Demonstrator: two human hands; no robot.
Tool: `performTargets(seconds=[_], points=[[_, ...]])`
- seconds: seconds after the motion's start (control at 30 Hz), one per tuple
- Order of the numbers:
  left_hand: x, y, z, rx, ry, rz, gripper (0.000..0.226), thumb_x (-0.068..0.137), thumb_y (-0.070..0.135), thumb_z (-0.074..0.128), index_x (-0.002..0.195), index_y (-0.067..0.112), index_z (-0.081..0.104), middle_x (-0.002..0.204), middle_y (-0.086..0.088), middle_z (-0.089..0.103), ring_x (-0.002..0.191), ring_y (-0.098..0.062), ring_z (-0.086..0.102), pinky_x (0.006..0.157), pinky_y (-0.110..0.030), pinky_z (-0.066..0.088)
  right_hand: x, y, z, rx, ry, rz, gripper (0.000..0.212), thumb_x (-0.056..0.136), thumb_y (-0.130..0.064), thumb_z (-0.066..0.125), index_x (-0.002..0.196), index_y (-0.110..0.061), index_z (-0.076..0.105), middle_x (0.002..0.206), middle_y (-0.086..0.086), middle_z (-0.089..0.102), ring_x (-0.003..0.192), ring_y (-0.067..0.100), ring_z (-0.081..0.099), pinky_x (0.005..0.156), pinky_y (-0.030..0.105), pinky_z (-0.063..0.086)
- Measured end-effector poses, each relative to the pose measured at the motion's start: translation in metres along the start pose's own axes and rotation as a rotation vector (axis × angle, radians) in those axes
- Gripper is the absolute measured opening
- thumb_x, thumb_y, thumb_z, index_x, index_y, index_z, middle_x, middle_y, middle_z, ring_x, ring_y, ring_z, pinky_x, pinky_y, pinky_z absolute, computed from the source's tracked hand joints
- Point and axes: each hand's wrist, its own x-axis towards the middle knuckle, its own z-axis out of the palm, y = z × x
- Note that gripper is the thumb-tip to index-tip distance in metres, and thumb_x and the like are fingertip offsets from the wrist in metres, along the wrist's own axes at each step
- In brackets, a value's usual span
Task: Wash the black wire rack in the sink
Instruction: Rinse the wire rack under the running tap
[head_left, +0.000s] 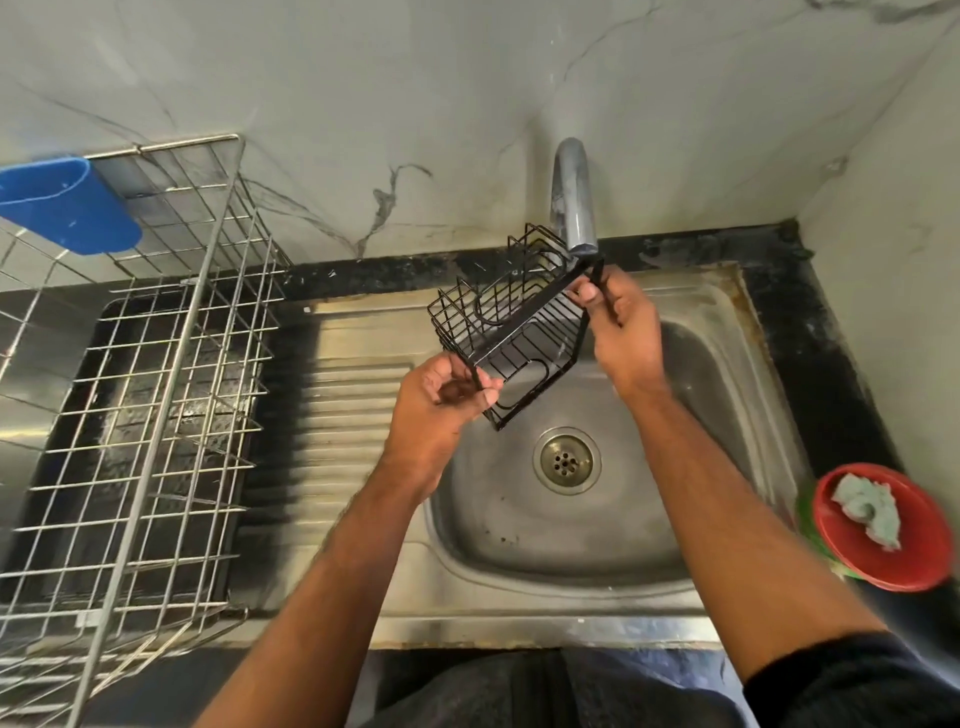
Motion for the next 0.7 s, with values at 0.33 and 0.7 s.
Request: performTargets(seconds=[0.33,0.7], points=[[-0.005,0.009,0.009,-0.036,0.006,0.018,0.019,0.082,-0.007,0.075,0.09,0.006,0.065,0.092,-0.017,0.074,0.087,-0.017,0.07,0.078,-0.026,0.055,0.017,-0.009,-0.006,0.073,-0.075,-0.038,0.016,0.102,-0.011,0.058,0.109,-0.021,0.069,0.099,-0.016,0.075,0.106,-0.005,0.067,0.101,0.025,0.053],[0.0,0.01,0.019,-0.052,0.007,0.006,0.024,0.084,0.001,0.076,0.085,0.022,0.065,0.09,-0.006,0.07,0.109,-0.044,0.066,0.081,-0.036,0.057,0.01,0.002,-0.026,0.024,0.0,-0.056,0.018,0.102,-0.017,0.06,0.113,-0.01,0.072,0.108,-0.006,0.076,0.111,0.006,0.07,0.103,0.033,0.054]])
